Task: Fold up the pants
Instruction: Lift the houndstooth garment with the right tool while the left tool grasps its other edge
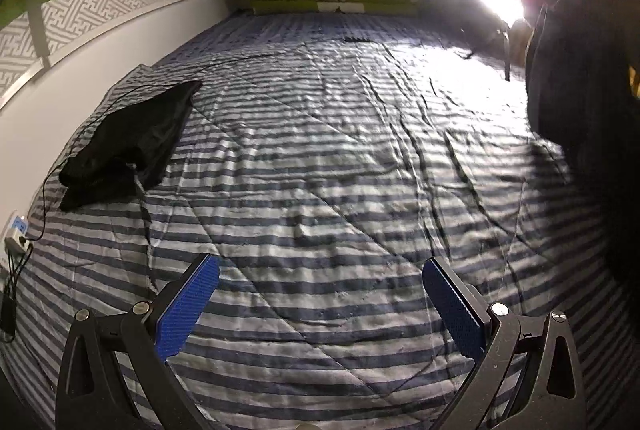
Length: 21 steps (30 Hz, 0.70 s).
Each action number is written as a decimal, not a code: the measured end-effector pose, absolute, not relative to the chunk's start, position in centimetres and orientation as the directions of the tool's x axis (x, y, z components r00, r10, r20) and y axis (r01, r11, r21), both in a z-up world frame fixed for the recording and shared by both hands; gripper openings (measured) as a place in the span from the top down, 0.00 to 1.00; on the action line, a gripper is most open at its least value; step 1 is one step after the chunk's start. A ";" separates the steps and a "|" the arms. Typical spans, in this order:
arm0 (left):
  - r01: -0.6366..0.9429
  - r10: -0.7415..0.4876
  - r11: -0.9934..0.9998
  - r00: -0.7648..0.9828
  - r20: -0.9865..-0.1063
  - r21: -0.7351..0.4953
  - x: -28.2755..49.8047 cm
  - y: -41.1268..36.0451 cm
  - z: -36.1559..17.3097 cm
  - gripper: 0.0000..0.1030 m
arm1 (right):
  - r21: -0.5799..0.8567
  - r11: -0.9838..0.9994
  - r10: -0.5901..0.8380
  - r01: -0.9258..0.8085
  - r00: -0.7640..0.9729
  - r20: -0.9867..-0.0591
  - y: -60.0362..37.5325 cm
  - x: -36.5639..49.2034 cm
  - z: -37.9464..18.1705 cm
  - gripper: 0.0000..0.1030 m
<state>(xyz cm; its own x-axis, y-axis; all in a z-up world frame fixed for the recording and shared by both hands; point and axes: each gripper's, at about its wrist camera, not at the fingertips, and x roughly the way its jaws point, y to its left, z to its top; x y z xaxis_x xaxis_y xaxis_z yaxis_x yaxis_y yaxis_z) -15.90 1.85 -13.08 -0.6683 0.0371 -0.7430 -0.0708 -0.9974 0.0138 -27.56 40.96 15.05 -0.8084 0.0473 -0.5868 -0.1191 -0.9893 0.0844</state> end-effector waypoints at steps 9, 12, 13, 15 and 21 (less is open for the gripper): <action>0.021 -0.018 -1.000 -0.733 -0.680 0.004 -14.5 -2.6 -9.7 0.00 | 0.136 -0.986 -0.158 0.099 -0.822 -0.547 32.6 -21.3 20.8 0.92; 0.085 -0.055 -0.996 -0.764 -0.643 -0.016 -13.7 -5.6 -7.9 0.00 | 0.198 -0.962 -0.268 0.187 -0.778 -0.568 29.4 -19.3 19.8 0.92; 0.107 -0.066 -0.994 -0.771 -0.633 -0.027 -13.5 -6.7 -7.5 0.00 | 0.213 -0.951 -0.308 0.225 -0.756 -0.578 28.1 -18.6 19.0 0.92; 0.154 -0.086 -0.986 -0.780 -0.619 -0.056 -13.0 -9.1 -6.7 0.00 | 0.230 -0.930 -0.366 0.286 -0.698 -0.615 25.6 -17.4 16.6 0.90; 0.158 -0.059 -0.982 -0.781 -0.622 -0.105 -11.7 -12.5 -6.0 0.00 | 0.209 -0.904 -0.385 0.372 -0.500 -0.776 20.2 -14.4 5.6 0.70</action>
